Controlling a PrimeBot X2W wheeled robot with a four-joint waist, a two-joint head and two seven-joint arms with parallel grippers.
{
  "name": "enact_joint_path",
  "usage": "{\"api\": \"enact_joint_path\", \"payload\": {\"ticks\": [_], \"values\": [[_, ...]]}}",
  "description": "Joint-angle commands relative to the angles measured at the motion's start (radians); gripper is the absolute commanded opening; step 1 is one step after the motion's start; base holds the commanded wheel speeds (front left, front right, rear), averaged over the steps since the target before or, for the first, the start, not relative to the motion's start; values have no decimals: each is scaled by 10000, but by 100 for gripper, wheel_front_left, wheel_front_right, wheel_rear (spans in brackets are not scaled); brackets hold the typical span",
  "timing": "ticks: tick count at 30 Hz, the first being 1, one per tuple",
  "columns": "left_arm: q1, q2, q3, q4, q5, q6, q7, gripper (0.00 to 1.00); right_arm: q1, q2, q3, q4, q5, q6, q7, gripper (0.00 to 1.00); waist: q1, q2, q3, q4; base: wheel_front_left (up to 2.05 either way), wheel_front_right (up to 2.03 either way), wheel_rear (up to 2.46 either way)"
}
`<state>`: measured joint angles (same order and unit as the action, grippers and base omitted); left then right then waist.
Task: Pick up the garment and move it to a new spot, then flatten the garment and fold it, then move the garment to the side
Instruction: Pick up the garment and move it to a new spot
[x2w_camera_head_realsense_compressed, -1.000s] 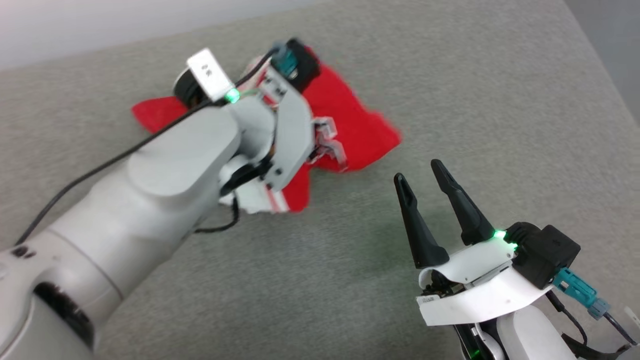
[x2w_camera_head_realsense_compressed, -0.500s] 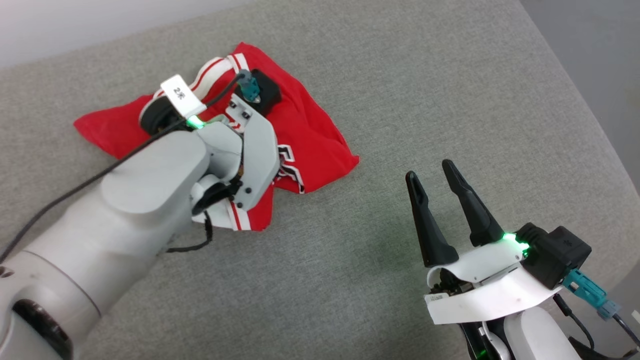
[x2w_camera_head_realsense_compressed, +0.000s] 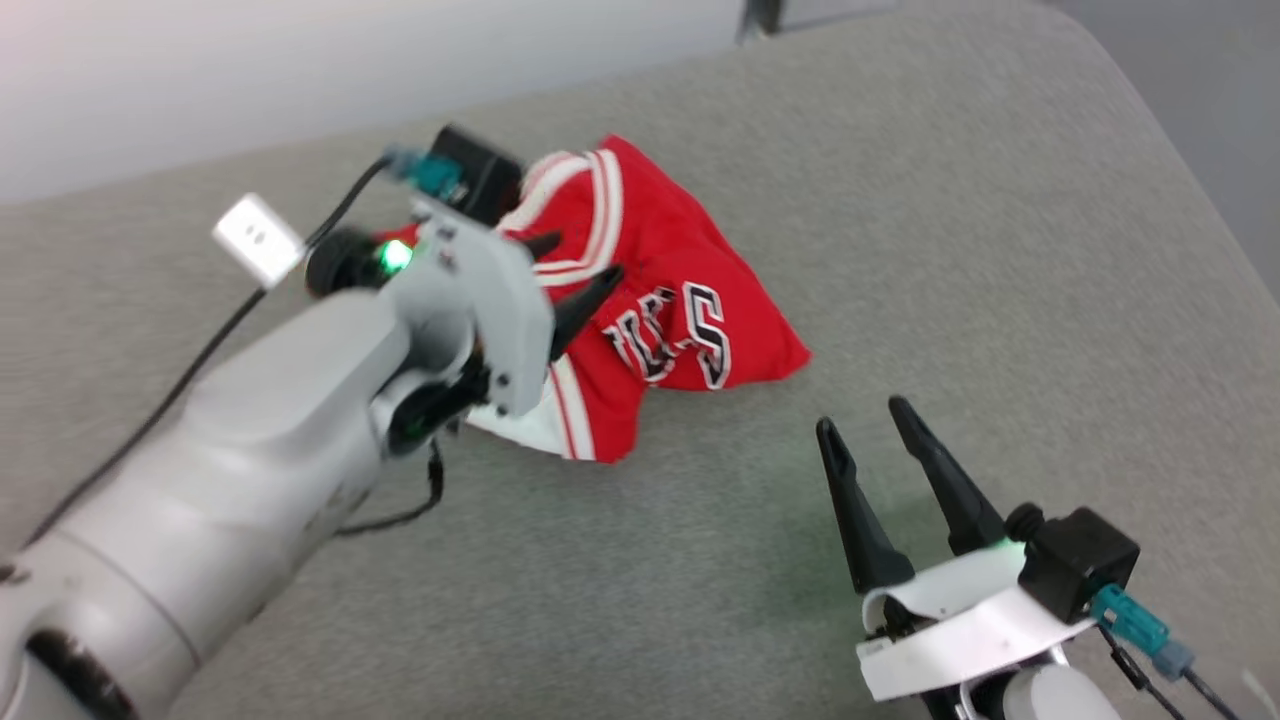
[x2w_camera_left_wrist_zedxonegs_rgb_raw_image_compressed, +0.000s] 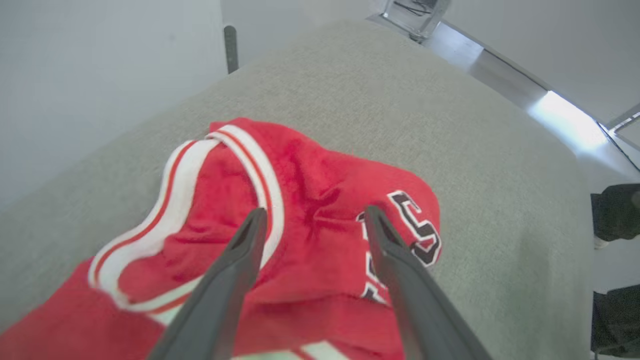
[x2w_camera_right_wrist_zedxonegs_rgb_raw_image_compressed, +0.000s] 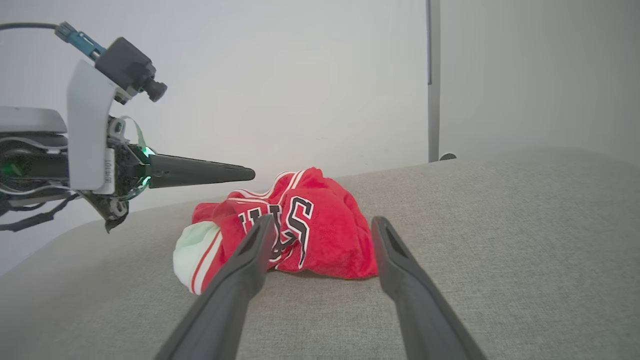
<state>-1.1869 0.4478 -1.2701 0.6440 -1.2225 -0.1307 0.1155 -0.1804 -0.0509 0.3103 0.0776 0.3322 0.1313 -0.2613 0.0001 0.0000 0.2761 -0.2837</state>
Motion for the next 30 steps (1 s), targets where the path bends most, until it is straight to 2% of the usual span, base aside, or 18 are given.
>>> {"api": "enact_joint_path", "payload": {"ticks": [1,7,13,17,20,25,30], "values": [[373,91,18,-7,-190,6,-289,100,233,3,-79,92,-157,-10,-50,100,-1,0,-807,826,0,0,0],[1925,407,274,103,-1153,4,-1669,100,641,-4,-512,426,-728,-10,94,100,-1,0,-1248,1480,0,0,0],[3727,635,858,-3,-2304,4,-3036,100,1173,-215,-1116,147,-1078,-10,439,100,-1,0,-1411,2091,0,0,0],[4587,740,1081,34,-2306,4,-3615,100,1747,-340,-1847,-153,-1157,-10,641,100,-1,0,-1517,2628,0,0,0],[5231,698,1592,101,-2351,37,-3785,100,2203,-384,-2300,-381,-1207,-10,756,100,-1,0,-1647,2928,0,0,0],[6524,823,3478,-198,-1487,327,-3790,100,2779,-375,-2663,-715,-1265,-10,979,100,-1,0,-1938,3224,0,0,0],[8332,851,5217,-1352,207,944,-3796,100,3007,-453,-2696,-862,-1245,-10,1191,100,-1,0,-2306,3298,0,0,0]]}}
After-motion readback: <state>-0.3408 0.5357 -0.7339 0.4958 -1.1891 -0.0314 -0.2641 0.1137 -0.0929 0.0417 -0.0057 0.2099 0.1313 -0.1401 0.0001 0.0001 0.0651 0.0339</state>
